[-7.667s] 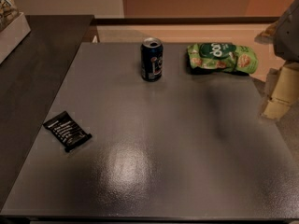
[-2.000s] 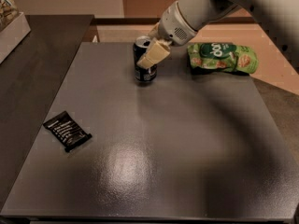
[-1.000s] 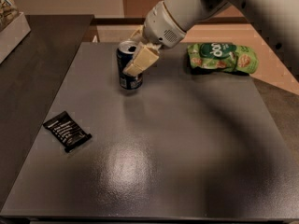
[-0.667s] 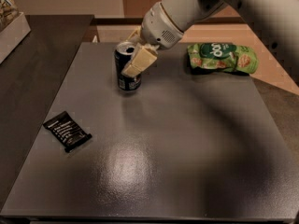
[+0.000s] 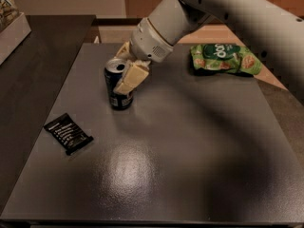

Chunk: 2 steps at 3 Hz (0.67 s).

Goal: Move pepsi can near rxbar chocolate

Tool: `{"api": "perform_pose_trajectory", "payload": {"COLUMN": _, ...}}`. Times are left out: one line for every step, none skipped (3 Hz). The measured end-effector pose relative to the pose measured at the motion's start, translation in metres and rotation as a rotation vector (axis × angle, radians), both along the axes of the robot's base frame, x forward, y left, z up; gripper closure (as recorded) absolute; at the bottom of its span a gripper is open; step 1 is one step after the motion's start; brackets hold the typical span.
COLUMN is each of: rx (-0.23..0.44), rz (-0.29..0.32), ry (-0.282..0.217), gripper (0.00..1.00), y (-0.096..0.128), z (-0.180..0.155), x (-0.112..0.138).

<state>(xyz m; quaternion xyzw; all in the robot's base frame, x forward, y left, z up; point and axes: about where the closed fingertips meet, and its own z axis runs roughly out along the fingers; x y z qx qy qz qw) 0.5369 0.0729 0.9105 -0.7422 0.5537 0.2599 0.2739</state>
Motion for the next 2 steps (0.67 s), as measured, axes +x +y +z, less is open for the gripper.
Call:
{"api": "perform_pose_trajectory", "payload": {"rx": 0.015, "rz": 0.066, "ry": -0.001, "gripper": 1.0, "y": 0.018, "z": 0.002, "x": -0.015}}
{"api": "perform_pose_trajectory", "payload": {"rx": 0.012, "rz": 0.123, "ry": 0.009, "gripper": 1.0, "y": 0.033, "z": 0.005, "x": -0.026}}
